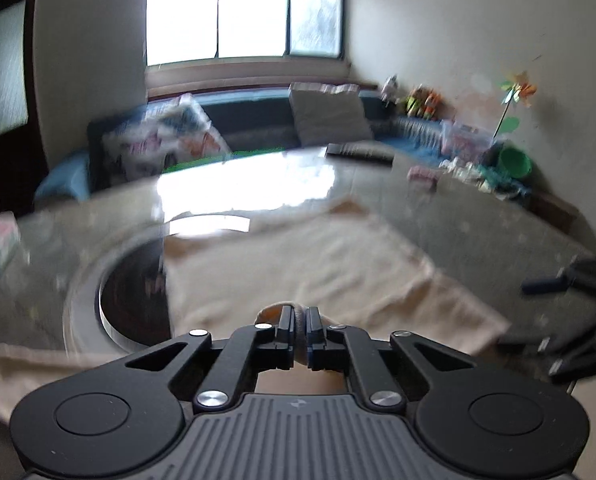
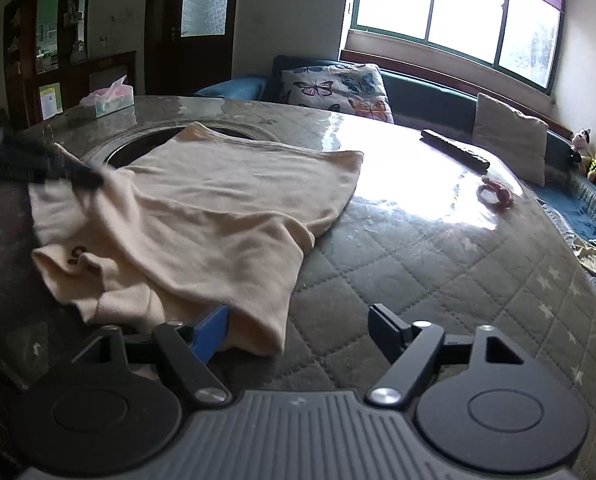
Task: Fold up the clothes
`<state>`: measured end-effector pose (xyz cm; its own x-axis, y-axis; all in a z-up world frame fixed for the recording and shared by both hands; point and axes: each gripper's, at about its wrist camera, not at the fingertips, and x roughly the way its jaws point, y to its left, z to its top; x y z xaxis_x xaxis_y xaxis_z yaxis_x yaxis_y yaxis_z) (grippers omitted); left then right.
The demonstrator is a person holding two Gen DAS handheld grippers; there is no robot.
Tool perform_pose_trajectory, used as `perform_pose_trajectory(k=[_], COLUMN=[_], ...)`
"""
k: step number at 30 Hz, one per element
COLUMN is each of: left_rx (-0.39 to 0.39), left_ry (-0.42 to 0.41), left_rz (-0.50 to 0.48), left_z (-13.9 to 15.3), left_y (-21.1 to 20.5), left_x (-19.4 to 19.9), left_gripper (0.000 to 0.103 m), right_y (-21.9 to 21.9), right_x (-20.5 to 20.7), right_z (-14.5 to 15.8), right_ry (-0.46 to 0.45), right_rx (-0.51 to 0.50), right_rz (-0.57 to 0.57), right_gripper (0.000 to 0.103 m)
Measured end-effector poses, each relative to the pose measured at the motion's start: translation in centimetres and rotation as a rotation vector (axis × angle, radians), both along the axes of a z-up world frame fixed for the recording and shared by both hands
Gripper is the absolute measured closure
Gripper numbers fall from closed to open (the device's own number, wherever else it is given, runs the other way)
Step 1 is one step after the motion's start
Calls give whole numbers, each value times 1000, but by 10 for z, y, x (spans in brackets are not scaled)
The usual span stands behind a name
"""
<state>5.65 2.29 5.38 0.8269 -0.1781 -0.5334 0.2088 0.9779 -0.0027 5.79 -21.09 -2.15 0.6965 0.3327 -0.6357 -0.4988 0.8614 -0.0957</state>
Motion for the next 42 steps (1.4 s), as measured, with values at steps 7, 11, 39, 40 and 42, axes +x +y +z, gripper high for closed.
perform_pose_trajectory(k=[7, 11, 39, 40, 42], left_rx=[19, 35, 66, 63, 62], left_ry=[-123, -151, 66, 66, 66], left_rz=[-73, -100, 86, 83, 69], left_z=[49, 61, -30, -29, -29], left_y=[-24, -37, 22, 22, 22], left_x=[10, 15, -8, -7, -7], left_gripper=[97, 97, 77, 77, 77], right_y=[7, 14, 3, 5, 15], right_x=[-1, -3, 33, 36, 52], right_z=[-1, -2, 21, 20, 15], right_ry=[-47, -51, -86, -86, -83], right_rx=[13, 31, 21, 19, 3], right_rz=[-7, 15, -96, -94, -92], right_gripper=[23, 22, 20, 20, 21])
